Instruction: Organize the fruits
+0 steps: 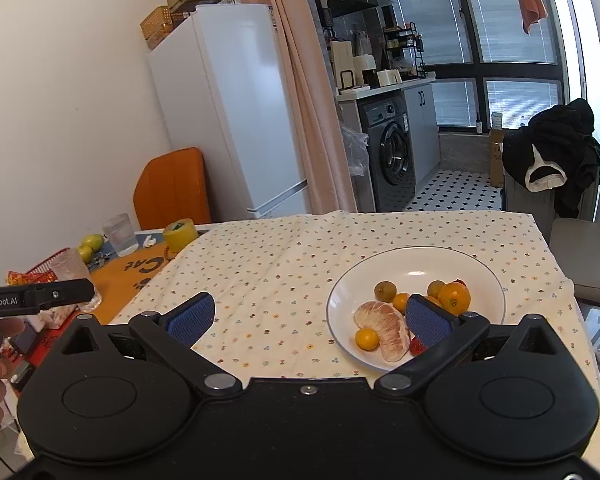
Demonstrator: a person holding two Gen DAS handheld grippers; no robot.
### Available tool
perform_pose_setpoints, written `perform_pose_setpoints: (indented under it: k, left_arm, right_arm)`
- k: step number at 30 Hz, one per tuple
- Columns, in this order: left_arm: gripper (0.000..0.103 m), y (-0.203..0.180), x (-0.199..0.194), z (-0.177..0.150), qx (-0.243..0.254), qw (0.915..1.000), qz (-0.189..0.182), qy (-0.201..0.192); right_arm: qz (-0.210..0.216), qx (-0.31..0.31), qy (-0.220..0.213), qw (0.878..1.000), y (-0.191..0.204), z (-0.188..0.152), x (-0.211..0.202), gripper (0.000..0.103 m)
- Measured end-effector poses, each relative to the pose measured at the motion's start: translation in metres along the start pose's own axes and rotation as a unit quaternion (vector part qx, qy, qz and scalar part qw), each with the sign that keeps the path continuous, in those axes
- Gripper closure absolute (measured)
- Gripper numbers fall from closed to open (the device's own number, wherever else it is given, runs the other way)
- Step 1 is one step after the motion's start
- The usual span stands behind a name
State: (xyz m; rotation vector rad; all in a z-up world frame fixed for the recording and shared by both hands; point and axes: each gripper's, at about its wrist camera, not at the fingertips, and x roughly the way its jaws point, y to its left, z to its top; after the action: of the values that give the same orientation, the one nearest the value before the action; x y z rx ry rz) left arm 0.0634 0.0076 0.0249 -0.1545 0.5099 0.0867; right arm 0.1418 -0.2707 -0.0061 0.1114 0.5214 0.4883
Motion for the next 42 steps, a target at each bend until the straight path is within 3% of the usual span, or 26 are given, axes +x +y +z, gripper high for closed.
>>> perform_pose_setpoints:
  k: [10,17,22,42]
  left_arm:
    - [0.000,-0.005,-0.035,-0.009,0.026,0.9995,-0.001,-0.016]
    - [0.000,0.003,-0.052,-0.012,0.021,0.9996,-0.006,-0.015]
    - [0.000,0.009,-0.064,-0.012,0.009,0.9997,0.005,-0.023]
    - [0.000,0.002,-0.071,-0.021,0.030,0.9993,0.001,-0.020]
  right_arm:
    - [0.011,-0.010,0.012,1.000,0.012,-0.002,-0.022,0.000]
    - [0.013,-0.017,0.003,1.000,0.019,-0.006,-0.043,0.000]
    - [0.017,-0.025,0.024,0.999,0.024,-0.011,-0.047,0.000]
    - [0.026,-0.029,0.028,0.999,0.030,-0.018,-0.057,0.000]
